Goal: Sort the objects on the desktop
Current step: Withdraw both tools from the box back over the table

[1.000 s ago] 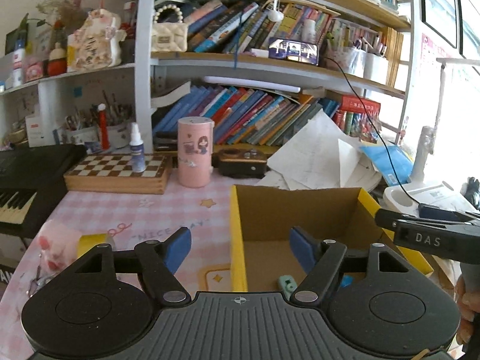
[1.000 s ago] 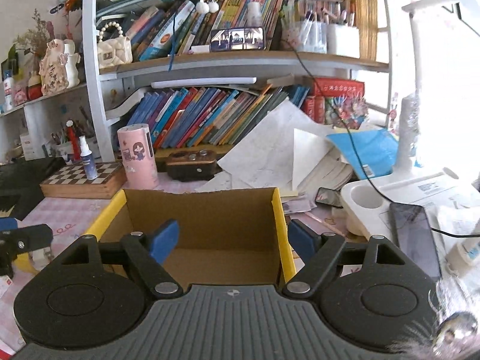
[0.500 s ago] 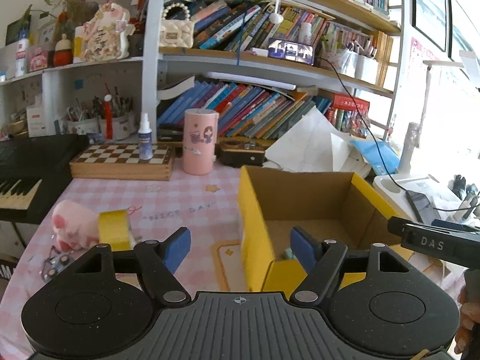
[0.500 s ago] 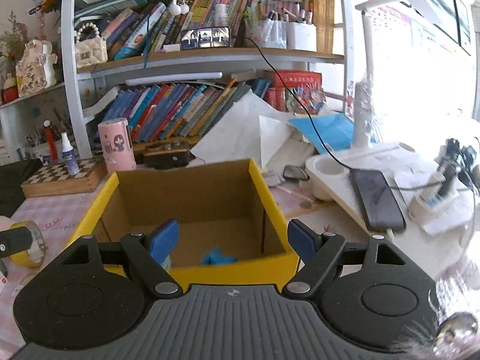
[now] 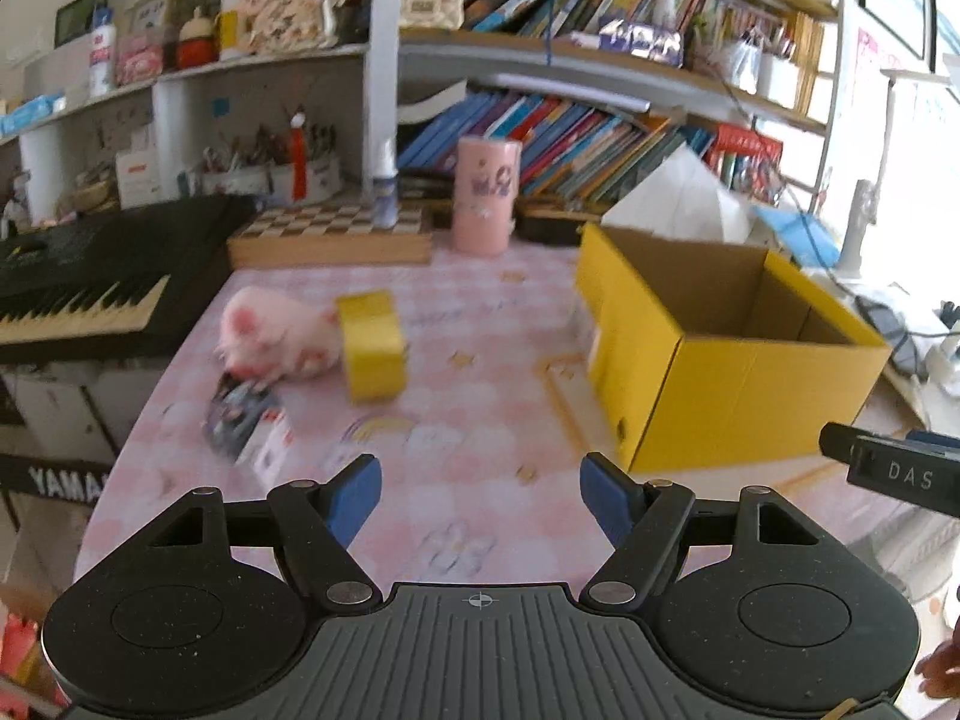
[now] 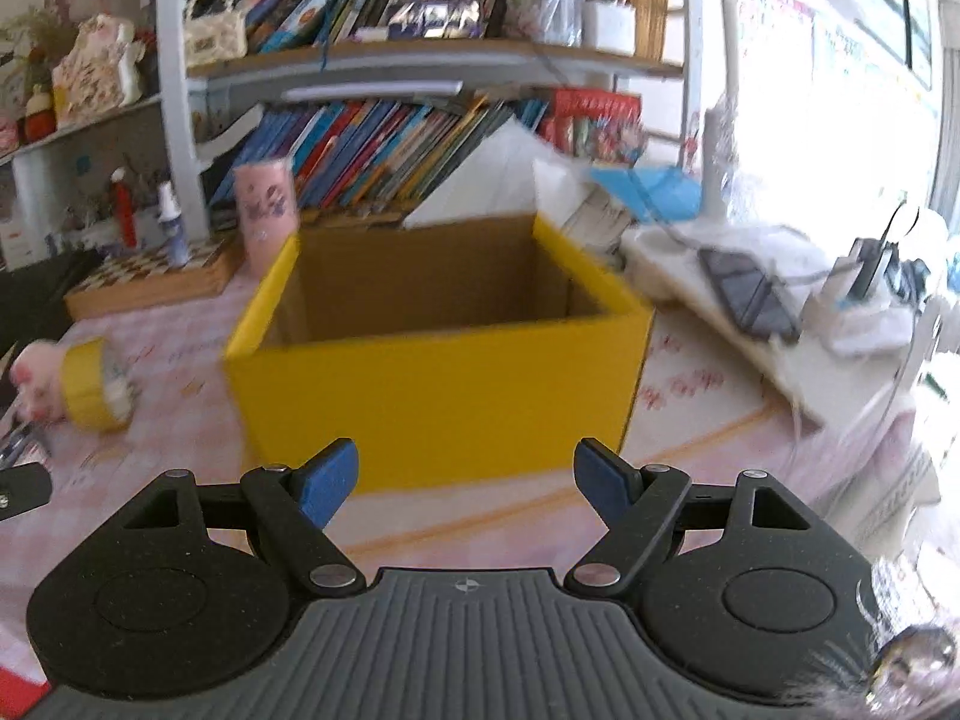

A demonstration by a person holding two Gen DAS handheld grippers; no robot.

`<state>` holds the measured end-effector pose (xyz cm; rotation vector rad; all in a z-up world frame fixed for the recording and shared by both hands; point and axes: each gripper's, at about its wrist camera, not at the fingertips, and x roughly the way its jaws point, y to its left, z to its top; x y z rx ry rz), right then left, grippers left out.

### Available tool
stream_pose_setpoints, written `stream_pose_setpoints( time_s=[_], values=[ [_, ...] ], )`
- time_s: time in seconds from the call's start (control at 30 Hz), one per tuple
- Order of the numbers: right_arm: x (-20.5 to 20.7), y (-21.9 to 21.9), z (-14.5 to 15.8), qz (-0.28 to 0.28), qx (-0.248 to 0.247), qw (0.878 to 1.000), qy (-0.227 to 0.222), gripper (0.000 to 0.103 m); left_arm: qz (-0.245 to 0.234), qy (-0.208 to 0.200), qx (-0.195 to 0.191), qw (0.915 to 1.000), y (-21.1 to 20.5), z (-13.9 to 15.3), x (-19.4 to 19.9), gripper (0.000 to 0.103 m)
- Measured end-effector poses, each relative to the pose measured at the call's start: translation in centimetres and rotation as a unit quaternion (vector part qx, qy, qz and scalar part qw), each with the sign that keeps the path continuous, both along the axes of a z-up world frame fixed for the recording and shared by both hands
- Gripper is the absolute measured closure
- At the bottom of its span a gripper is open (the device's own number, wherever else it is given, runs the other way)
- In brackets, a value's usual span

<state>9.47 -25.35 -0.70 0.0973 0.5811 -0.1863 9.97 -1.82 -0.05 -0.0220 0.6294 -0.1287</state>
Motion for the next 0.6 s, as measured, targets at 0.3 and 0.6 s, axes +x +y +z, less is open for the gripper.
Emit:
stream_pose_setpoints(
  time_s=[0.3,0.6],
  values=[
    [-1.9,5.4,-1.2,0.058,0.014,0.997,0.041,0.026,0.032,0.023,-0.006,0.9992,4.9,-0.6,-2.6,0.028],
    [-2.3,9.1,-1.3,0.104,0.017,0.993,0.050,0.027,0.055,0.028,-0.005,0.9981,8.2,-0.6,-4.3,0.028]
  ],
)
